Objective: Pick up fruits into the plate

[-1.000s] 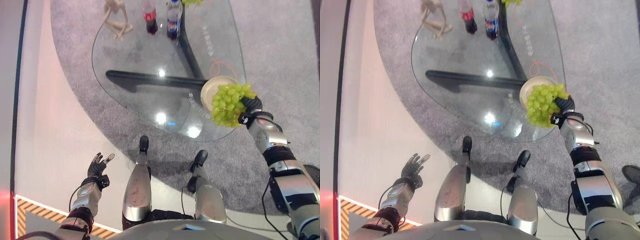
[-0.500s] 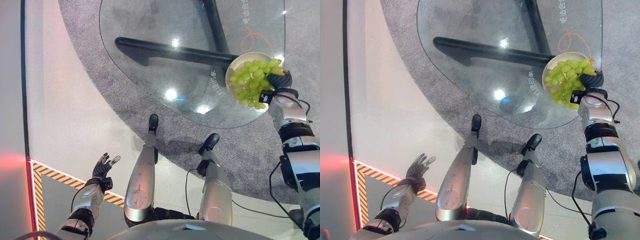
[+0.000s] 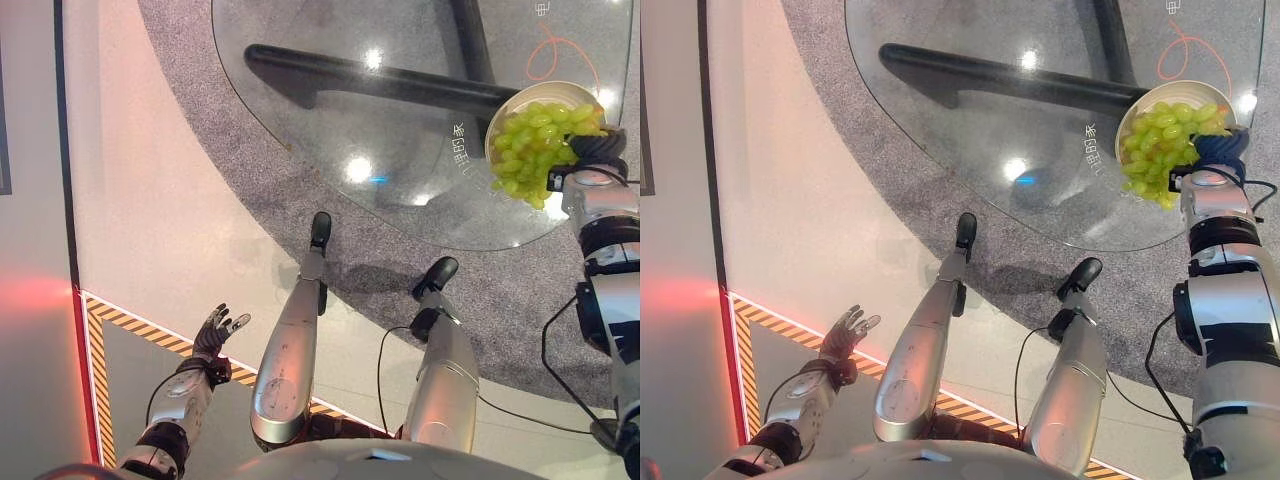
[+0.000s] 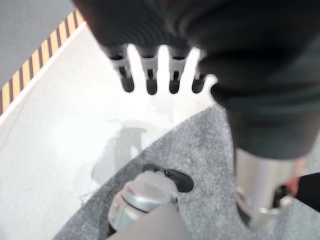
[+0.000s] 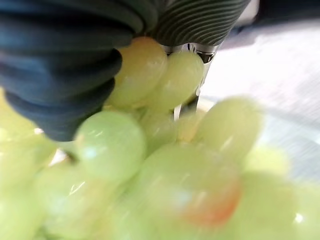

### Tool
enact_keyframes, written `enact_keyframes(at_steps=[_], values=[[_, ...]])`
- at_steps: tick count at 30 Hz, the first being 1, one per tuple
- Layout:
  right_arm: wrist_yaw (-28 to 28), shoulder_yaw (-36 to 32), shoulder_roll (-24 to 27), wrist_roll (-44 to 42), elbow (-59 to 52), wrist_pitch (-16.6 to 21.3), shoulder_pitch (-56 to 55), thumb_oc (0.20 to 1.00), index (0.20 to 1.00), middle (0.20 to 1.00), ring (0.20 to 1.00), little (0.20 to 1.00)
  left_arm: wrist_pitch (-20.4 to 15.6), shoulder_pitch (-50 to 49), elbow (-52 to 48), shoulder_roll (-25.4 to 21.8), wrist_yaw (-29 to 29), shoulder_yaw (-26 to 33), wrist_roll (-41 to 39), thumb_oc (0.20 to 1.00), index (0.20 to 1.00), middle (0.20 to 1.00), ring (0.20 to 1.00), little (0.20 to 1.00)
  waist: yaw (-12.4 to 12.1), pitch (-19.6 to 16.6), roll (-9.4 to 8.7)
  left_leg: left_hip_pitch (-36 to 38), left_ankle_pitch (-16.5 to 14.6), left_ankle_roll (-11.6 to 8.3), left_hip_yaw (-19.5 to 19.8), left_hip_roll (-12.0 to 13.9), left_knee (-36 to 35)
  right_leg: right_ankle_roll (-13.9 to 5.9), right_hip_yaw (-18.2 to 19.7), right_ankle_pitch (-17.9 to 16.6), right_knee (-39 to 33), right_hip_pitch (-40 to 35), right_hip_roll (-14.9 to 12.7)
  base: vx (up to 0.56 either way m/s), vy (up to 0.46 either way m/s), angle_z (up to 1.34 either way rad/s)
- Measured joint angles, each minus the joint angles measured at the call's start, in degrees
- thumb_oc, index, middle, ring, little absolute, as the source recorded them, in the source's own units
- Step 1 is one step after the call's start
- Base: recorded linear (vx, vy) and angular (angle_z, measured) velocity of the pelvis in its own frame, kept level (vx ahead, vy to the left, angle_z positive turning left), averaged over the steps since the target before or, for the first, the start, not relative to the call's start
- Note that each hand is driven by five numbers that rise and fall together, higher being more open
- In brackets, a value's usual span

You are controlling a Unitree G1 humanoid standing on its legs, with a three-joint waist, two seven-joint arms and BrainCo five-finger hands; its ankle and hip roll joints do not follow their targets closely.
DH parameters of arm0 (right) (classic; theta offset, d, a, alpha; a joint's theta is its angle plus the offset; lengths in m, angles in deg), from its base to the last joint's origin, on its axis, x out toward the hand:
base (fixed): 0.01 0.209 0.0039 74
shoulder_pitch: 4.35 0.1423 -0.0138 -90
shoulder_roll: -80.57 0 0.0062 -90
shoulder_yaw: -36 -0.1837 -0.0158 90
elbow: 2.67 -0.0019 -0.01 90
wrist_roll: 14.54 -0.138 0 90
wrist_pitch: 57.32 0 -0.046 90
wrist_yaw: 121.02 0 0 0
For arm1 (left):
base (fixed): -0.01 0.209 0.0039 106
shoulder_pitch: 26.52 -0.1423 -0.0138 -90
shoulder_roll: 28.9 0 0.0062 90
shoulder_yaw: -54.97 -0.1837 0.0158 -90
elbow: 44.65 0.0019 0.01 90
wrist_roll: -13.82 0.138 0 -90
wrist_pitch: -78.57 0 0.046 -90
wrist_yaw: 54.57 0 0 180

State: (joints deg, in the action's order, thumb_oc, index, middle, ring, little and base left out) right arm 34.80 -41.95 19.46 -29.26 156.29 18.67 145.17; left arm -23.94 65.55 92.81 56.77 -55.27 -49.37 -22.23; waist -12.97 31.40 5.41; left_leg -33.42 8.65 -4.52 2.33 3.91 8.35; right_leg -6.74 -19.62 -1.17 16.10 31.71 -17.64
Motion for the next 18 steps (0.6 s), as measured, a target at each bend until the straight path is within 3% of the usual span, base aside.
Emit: enact_keyframes(at_steps=[6,10,14,18], values=[[-3.70,-0.03,0.51,3.12,0.68,-2.21,-1.02,1.000,1.000,1.000,1.000,1.000,1.07,0.04,-0.03,-0.78,-0.02,0.50,0.01,1.000,1.000,1.000,1.000,1.000,0.34,-0.02,0.31,2.34,-0.16,0.15,-0.14,-0.02,0.30,0.15,0.04,-0.43,-0.14,-2.51,-0.03,-0.03,0.028,0.00],[-8.87,-0.28,0.61,6.97,-0.06,1.03,-2.61,1.000,1.000,1.000,1.000,1.000,1.50,0.04,0.06,-0.88,-0.04,0.75,0.02,1.000,1.000,1.000,1.000,1.000,0.64,-0.05,0.37,5.29,-0.26,0.24,-0.36,0.02,0.19,0.06,0.16,-0.07,-0.89,-5.54,0.09,-0.02,0.014,-0.01],[-14.06,-0.81,-0.09,12.14,-6.73,6.62,-9.09,1.000,1.000,1.000,1.000,1.000,3.74,0.06,1.65,-0.75,-0.18,1.32,0.26,1.000,1.000,1.000,1.000,1.000,2.04,-0.06,0.37,10.21,-0.36,0.41,-0.42,0.08,-1.15,0.04,1.19,-0.08,-3.38,-10.86,1.08,-0.04,0.015,0.02],[-14.46,-1.14,-1.97,15.51,-11.98,10.68,-16.38,1.000,1.000,1.000,1.000,1.000,5.65,0.67,5.47,-0.54,-0.49,2.61,2.78,1.000,1.000,1.000,1.000,1.000,3.83,-0.08,0.30,15.72,-0.40,0.52,-0.97,0.09,-3.33,-0.23,2.18,-1.07,-7.12,-16.75,2.03,0.00,0.029,-0.01]])
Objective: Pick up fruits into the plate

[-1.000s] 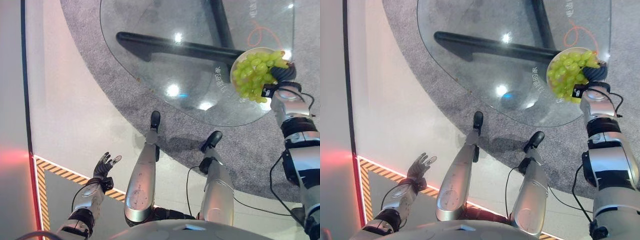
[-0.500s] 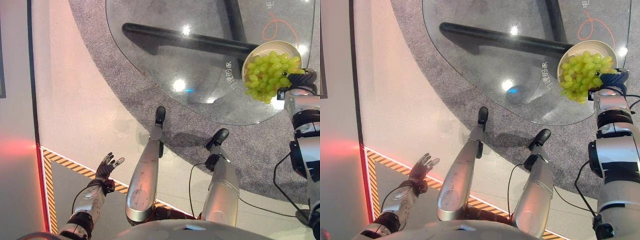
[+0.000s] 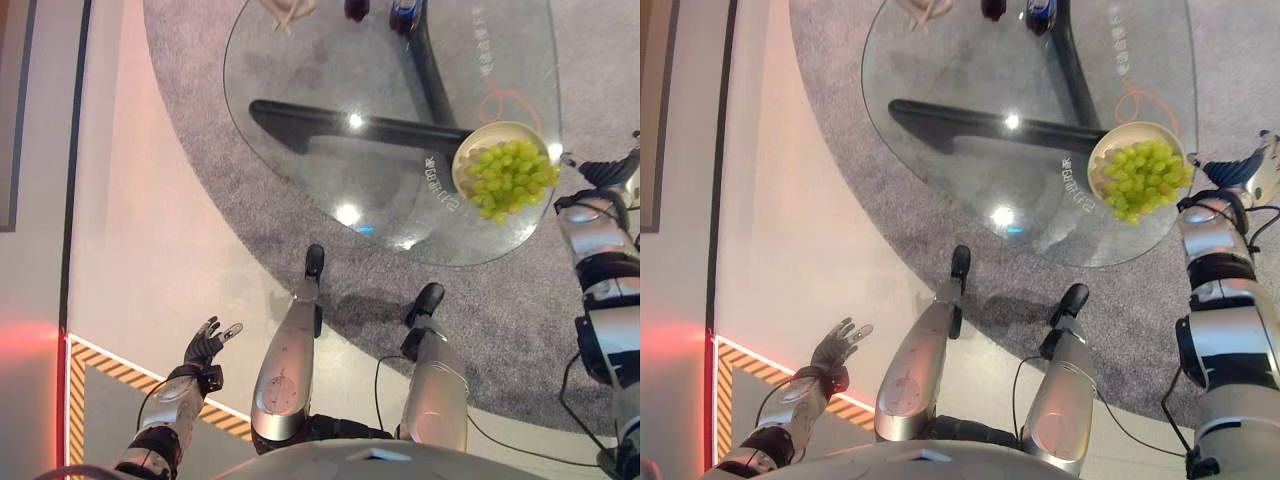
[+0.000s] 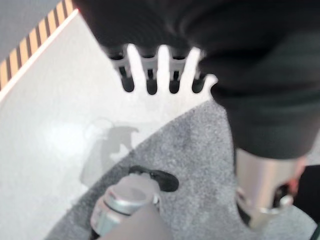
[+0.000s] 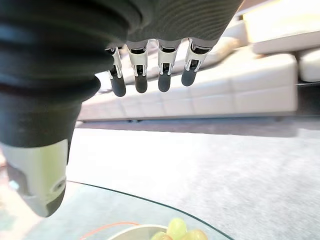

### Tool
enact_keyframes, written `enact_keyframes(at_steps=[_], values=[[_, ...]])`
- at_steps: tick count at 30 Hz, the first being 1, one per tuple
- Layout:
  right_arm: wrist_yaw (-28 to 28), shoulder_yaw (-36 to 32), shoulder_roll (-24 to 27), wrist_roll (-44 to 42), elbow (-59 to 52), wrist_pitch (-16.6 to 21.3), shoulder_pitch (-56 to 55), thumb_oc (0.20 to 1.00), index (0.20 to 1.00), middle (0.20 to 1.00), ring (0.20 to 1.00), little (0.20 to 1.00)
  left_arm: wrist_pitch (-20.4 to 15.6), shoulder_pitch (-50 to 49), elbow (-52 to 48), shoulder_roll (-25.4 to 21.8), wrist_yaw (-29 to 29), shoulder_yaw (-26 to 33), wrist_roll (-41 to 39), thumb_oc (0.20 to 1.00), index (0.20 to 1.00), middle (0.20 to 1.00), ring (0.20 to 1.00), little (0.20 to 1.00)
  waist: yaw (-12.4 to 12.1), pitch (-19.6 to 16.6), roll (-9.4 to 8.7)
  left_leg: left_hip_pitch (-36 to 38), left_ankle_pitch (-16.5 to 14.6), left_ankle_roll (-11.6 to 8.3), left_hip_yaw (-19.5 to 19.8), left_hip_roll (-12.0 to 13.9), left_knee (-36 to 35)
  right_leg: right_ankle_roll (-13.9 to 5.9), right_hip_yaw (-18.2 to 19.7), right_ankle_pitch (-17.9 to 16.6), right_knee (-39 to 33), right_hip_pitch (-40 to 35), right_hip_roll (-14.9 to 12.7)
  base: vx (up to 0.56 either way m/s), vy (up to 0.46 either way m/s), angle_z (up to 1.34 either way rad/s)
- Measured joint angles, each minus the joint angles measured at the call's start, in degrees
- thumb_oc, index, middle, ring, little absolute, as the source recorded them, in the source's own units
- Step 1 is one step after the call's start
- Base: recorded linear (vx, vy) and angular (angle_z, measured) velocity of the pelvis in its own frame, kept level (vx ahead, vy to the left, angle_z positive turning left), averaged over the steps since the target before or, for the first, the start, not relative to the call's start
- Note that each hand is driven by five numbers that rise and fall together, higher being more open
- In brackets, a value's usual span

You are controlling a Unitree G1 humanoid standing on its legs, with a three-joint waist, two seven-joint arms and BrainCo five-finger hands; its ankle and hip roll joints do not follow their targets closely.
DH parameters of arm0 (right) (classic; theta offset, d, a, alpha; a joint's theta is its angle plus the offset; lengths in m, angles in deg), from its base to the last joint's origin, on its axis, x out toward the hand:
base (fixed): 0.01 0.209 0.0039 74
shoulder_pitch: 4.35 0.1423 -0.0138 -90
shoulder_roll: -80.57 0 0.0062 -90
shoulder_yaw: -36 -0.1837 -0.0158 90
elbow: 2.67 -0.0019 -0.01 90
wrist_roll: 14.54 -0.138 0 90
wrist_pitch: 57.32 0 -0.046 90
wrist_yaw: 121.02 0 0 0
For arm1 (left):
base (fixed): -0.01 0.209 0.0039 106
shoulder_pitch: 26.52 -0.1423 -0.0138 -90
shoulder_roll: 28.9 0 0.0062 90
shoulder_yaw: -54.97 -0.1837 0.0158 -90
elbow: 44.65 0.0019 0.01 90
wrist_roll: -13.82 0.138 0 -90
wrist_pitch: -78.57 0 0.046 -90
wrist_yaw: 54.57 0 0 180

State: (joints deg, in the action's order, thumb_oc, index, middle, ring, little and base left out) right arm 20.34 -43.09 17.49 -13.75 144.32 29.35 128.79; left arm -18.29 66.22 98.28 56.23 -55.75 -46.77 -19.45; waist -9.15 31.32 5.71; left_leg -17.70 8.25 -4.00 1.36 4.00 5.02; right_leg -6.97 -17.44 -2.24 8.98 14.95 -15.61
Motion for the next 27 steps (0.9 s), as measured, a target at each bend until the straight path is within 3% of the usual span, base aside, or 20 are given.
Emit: enact_keyframes(at_steps=[2,4,7,8,10,12,14,20,27], values=[[0.36,-0.48,-3.03,0.80,-2.80,2.59,-6.40,1.000,1.000,1.000,1.000,1.000,0.60,0.85,3.24,0.18,-0.14,0.75,2.11,1.000,1.000,1.000,1.000,1.000,0.49,-0.15,-0.46,5.01,-0.03,-0.03,-0.88,0.26,-2.07,-0.12,0.16,-1.35,-3.12,-4.96,0.57,0.08,0.014,-0.14],[1.13,-1.50,-7.28,0.99,-3.38,4.89,-12.54,1.000,1.000,1.000,1.000,1.000,0.59,0.22,5.64,0.21,-0.26,1.02,4.10,1.000,1.000,1.000,1.000,1.000,1.83,-2.65,-1.08,8.48,-0.61,0.00,-1.84,0.51,-4.02,-0.57,0.20,-1.47,-6.12,-8.55,1.09,0.12,0.005,-0.19],[3.92,-1.86,-15.59,0.28,-6.60,8.78,-25.45,1.000,1.000,1.000,1.000,1.000,1.45,-0.69,8.00,0.92,-1.46,3.04,7.67,1.000,1.000,1.000,1.000,1.000,3.77,-6.85,-3.70,13.74,-1.45,-0.92,-3.76,1.37,-5.93,-0.83,1.29,-2.70,-8.85,-12.74,2.23,0.14,0.014,-0.28],[5.26,-1.42,-18.29,0.29,-6.79,9.59,-30.68,1.000,1.000,1.000,1.000,1.000,1.81,-1.51,8.78,1.51,-1.89,3.28,8.76,1.000,1.000,1.000,1.000,1.000,4.73,-10.12,-4.83,14.68,-2.11,-1.10,-4.38,1.59,-6.39,-0.98,1.43,-2.57,-10.08,-13.84,2.54,0.13,0.014,-0.32],[6.82,-0.93,-22.18,-0.29,-7.01,9.67,-38.05,1.000,1.000,1.000,1.000,1.000,3.07,-2.99,9.72,2.39,-2.10,4.20,10.57,1.000,1.000,1.000,1.000,1.000,6.57,-14.86,-6.80,17.01,-2.42,-1.45,-6.17,2.03,-8.08,-1.05,2.60,-2.52,-11.33,-14.85,3.11,0.09,0.004,-0.37],[9.64,-1.36,-23.97,-1.90,-3.78,9.73,-40.99,1.000,1.000,1.000,1.000,1.000,4.31,-1.77,11.51,2.51,-2.27,4.11,12.73,1.000,1.000,1.000,1.000,1.000,9.08,-16.40,-8.28,19.55,-2.50,-1.55,-7.08,2.28,-9.31,-1.06,3.15,-2.55,-12.18,-16.68,3.48,0.09,-0.007,-0.30],[12.50,-1.15,-24.93,-3.01,-0.37,9.42,-44.22,1.000,1.000,1.000,1.000,1.000,4.83,-1.49,12.13,2.91,-2.54,3.64,15.41,1.000,1.000,1.000,1.000,1.000,9.81,-19.06,-9.17,21.13,-2.76,-1.71,-8.26,2.48,-10.12,-1.07,4.14,-2.53,-12.90,-17.49,3.79,0.07,-0.005,-0.22],[17.39,-1.08,-26.76,-3.04,8.72,7.90,-45.14,1.000,1.000,1.000,1.000,1.000,8.14,-2.00,16.38,4.52,-3.45,1.63,21.21,1.000,1.000,1.000,1.000,1.000,10.55,-23.37,-8.45,22.61,-3.03,-1.82,-9.26,3.09,-10.14,-1.07,5.07,-2.53,-13.21,-18.27,4.35,0.02,-0.009,-0.10],[24.54,-1.19,-26.77,-5.85,14.89,1.90,-45.48,1.000,1.000,1.000,1.000,1.000,9.29,-4.50,18.53,4.80,-3.52,0.91,26.73,1.000,1.000,1.000,1.000,1.000,10.37,-26.92,-7.30,23.62,-3.90,-2.09,-9.72,3.27,-10.41,-1.04,5.46,-2.30,-14.17,-19.25,4.53,0.01,-0.009,-0.03]])
